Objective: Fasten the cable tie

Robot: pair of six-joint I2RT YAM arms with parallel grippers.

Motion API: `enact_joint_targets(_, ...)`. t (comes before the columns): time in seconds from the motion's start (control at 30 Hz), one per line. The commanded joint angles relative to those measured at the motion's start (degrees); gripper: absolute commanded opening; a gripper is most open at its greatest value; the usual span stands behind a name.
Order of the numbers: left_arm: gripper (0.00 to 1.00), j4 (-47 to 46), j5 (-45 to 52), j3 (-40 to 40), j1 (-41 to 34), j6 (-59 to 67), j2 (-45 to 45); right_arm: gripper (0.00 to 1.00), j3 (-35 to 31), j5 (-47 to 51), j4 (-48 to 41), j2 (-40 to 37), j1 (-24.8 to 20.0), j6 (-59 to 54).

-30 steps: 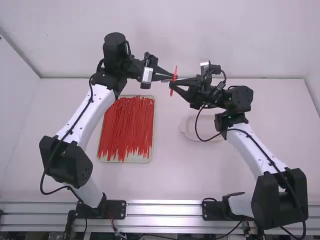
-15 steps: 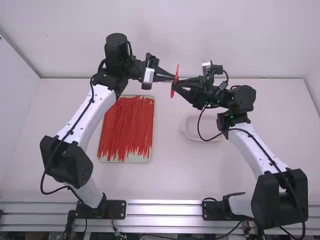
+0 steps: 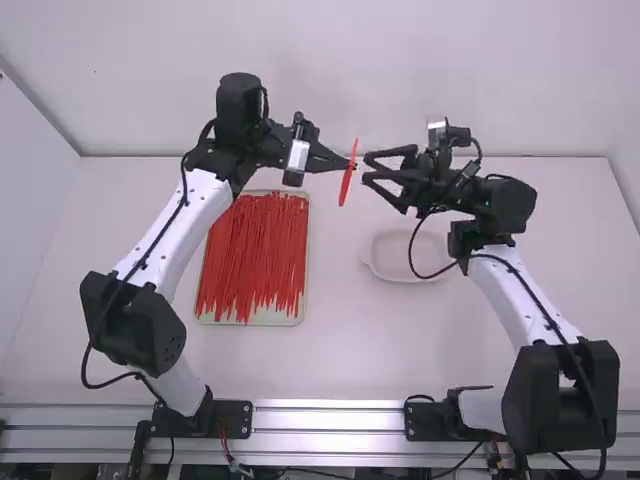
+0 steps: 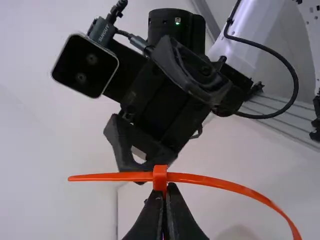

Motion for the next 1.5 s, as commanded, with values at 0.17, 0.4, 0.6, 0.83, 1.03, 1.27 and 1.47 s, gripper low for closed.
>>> enact_joint_targets(0.17, 0.02, -0.8, 3.4, 0.8, -2.9, 5.1, -0.5, 0.54, 1.6, 3.5, 1.1, 0.1, -0.1, 3.2)
enact_joint_targets(0.4, 0.02, -0.9, 3.4, 0.8, -3.2, 5.1, -0.5, 0.44, 1.7, 4.2, 1.2, 0.1, -0.2, 3.2)
enact_joint_targets(0.6, 0.02, -0.9, 3.4, 0.8, -3.1, 5.1, -0.5, 0.22, 1.7, 4.3, 1.2, 0.1, -0.2, 3.2)
enact_joint_targets(0.83, 0.02, -0.5, 3.3, 0.8, -4.1, 5.2, -0.5, 0.19, 1.7, 4.4, 1.2, 0.1, -0.1, 3.2)
enact_joint_targets(1.03, 0.02, -0.3, 2.5, 0.8, -4.0, 5.1, -0.5, 0.00, 1.7, 4.3, 1.2, 0.1, -0.2, 3.1)
enact_joint_targets(1.27, 0.02, 0.4, 2.5, 0.8, -4.4, 4.9, -0.5, 0.00, 1.7, 4.1, 1.2, 0.1, -0.2, 3.0)
enact_joint_targets(1.47, 0.02, 0.1, 2.3, 0.8, -4.3, 4.9, -0.5, 0.00, 1.7, 4.1, 1.2, 0.1, -0.2, 2.6)
